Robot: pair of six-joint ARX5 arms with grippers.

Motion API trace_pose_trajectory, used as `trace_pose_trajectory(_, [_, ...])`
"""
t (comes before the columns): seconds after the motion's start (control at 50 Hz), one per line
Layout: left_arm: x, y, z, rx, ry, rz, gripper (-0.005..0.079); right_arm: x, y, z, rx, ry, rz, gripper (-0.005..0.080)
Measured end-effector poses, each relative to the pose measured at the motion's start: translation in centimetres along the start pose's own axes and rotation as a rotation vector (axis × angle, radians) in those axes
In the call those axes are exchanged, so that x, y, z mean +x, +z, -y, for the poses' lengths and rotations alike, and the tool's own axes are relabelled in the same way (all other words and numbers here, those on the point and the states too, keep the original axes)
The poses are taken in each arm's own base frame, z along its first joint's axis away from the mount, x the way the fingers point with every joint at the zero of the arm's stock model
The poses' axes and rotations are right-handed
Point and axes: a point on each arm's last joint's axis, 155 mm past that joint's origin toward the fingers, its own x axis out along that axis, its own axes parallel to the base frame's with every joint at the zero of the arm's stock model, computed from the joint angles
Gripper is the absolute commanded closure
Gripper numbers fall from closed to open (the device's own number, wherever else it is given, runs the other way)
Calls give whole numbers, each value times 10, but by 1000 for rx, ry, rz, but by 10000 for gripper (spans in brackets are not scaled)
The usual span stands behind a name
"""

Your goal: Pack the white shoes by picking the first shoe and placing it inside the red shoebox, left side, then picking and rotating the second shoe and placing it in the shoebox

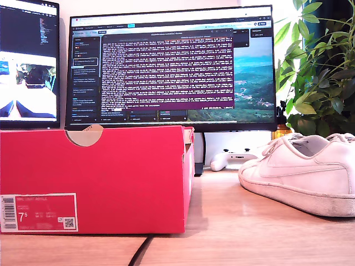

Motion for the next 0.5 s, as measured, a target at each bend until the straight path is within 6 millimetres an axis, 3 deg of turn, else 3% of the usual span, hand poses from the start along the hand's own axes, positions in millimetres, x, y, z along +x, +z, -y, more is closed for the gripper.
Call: trace_pose_trajectory(0.5, [0, 0, 0, 52, 3, 1, 761, 0, 0, 0, -49, 0, 0, 764])
